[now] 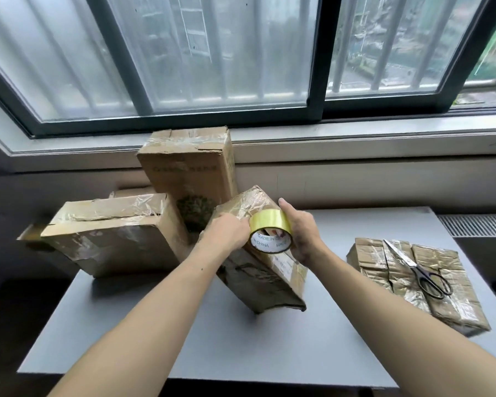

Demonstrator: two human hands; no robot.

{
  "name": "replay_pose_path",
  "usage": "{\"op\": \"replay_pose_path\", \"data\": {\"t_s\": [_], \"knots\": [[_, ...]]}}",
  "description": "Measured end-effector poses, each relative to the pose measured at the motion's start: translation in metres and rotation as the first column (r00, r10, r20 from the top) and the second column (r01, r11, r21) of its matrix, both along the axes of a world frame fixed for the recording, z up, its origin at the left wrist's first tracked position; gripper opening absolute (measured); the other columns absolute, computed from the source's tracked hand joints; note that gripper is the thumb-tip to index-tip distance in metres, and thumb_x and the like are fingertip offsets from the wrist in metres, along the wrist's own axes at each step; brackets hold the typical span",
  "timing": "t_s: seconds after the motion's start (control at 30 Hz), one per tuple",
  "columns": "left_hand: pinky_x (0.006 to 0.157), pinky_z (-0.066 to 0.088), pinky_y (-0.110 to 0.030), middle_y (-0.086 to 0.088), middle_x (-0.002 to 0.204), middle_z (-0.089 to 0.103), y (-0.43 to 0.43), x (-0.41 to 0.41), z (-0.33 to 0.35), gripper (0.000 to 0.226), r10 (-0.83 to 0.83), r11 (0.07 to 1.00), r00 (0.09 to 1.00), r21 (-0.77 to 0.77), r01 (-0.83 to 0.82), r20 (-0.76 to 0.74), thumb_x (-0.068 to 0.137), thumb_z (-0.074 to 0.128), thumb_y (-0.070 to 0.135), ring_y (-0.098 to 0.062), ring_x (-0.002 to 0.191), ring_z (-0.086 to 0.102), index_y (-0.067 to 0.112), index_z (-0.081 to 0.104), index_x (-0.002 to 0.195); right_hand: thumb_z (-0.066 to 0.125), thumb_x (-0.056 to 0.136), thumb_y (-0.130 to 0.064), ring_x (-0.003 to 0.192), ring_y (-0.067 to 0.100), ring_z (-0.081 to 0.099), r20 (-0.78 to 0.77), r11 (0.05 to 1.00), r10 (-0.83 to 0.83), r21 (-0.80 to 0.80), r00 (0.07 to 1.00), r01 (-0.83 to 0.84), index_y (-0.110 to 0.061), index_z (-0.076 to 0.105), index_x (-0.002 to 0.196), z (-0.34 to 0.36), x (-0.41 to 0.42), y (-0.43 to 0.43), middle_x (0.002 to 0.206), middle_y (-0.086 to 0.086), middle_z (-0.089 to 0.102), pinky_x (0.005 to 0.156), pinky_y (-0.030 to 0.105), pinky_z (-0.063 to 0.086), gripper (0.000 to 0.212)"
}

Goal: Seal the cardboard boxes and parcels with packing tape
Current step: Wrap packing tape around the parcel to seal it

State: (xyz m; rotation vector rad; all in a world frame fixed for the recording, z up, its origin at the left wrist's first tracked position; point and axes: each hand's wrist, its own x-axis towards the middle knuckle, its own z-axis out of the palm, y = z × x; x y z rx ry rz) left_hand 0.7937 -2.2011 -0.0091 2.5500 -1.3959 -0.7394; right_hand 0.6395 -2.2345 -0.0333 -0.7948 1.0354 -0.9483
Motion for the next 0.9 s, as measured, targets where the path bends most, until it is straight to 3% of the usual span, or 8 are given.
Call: {"op": "replay_pose_path", "data": {"t_s": [0.13, 0.23, 0.33, 0.43, 0.53, 0.63, 0.77, 0.9], "knots": [[0.107, 0.038, -0.045, -0.026, 0.146, 0.042, 0.001, 0.006, -0.007, 0.066, 0.036, 0.999, 0.998, 0.003, -0.036, -0.045, 0.104, 0.025, 0.042, -0.042, 0.131, 0.044, -0.007, 0.027, 0.148, 0.067, 0.093, -0.042, 0.077, 0.028, 0.055, -0.077, 0.997, 0.036, -0.071, 0.996, -0.041, 0.003, 0.071, 0.095, -0.003, 0.004, -0.003, 0.085, 0.018, 0.06, 0.072, 0.038, 0.044, 0.045], [0.095, 0.043, -0.045, -0.029, 0.131, 0.047, 0.007, 0.024, -0.016, 0.041, 0.032, 0.997, 0.994, -0.064, -0.039, -0.107, 0.105, 0.023, 0.018, -0.046, 0.117, 0.051, 0.001, 0.037, 0.14, 0.066, 0.095, -0.042, 0.061, 0.02, 0.056, -0.117, 0.988, 0.099, -0.108, 0.988, -0.112, -0.008, 0.068, 0.068, -0.001, 0.019, 0.002, 0.069, 0.009, 0.062, 0.061, 0.029, 0.045, 0.043], [0.097, 0.044, -0.044, -0.027, 0.13, 0.054, 0.019, 0.038, -0.037, 0.055, 0.022, 1.0, 0.988, -0.01, -0.024, -0.15, 0.106, 0.021, 0.035, -0.043, 0.12, 0.053, -0.002, 0.047, 0.137, 0.066, 0.095, -0.041, 0.056, 0.012, 0.057, -0.161, 0.962, 0.192, -0.166, 0.968, -0.218, -0.005, 0.069, 0.067, -0.003, 0.035, 0.002, 0.064, 0.002, 0.063, 0.058, 0.023, 0.046, 0.045], [0.093, 0.05, -0.045, -0.026, 0.122, 0.061, 0.035, 0.038, -0.06, 0.053, 0.09, 0.995, 0.937, -0.012, -0.1, -0.338, 0.105, 0.026, 0.036, -0.042, 0.114, 0.059, -0.003, 0.057, 0.122, 0.071, 0.086, -0.053, 0.07, 0.019, 0.052, -0.242, 0.905, 0.313, -0.216, 0.918, -0.366, 0.013, 0.063, 0.082, -0.014, 0.043, 0.006, 0.075, 0.009, 0.058, 0.067, 0.033, 0.04, 0.066], [0.083, 0.059, -0.049, -0.026, 0.107, 0.065, 0.049, 0.035, -0.072, 0.036, 0.052, 0.999, 0.918, 0.036, -0.041, -0.393, 0.099, 0.033, 0.025, -0.038, 0.095, 0.065, 0.002, 0.058, 0.11, 0.072, 0.088, -0.05, 0.068, 0.021, 0.051, -0.307, 0.886, 0.351, -0.197, 0.885, -0.42, -0.003, 0.062, 0.075, -0.03, 0.044, 0.011, 0.072, 0.009, 0.053, 0.062, 0.033, 0.037, 0.049], [0.075, 0.053, -0.039, -0.029, 0.105, 0.062, 0.051, 0.035, -0.086, 0.029, 0.039, 0.999, 0.928, 0.044, -0.025, -0.369, 0.094, 0.038, 0.013, -0.035, 0.089, 0.061, 0.002, 0.058, 0.112, 0.074, 0.083, -0.056, 0.066, 0.02, 0.055, -0.333, 0.905, 0.338, -0.141, 0.88, -0.401, -0.006, 0.06, 0.075, -0.037, 0.045, 0.014, 0.072, 0.011, 0.056, 0.06, 0.031, 0.041, 0.052], [0.086, 0.054, -0.048, -0.017, 0.105, 0.064, 0.051, 0.039, -0.105, 0.028, -0.023, 1.0, 0.967, -0.005, 0.022, -0.253, 0.091, 0.038, 0.01, -0.039, 0.098, 0.063, 0.006, 0.057, 0.112, 0.073, 0.083, -0.056, 0.057, 0.017, 0.06, -0.354, 0.939, 0.316, -0.015, 0.88, -0.343, -0.013, 0.061, 0.068, -0.038, 0.046, 0.016, 0.067, 0.01, 0.064, 0.057, 0.027, 0.046, 0.047], [0.092, 0.049, -0.051, -0.018, 0.113, 0.056, 0.052, 0.04, -0.112, 0.029, -0.065, 0.998, 0.981, -0.038, 0.059, -0.183, 0.102, 0.032, 0.018, -0.042, 0.104, 0.059, 0.011, 0.045, 0.126, 0.07, 0.091, -0.044, 0.044, 0.011, 0.029, -0.597, 0.84, 0.321, -0.179, 0.735, -0.512, -0.021, 0.039, 0.05, -0.02, 0.049, 0.008, 0.049, -0.005, 0.035, 0.048, 0.027, 0.025, 0.056]]}}
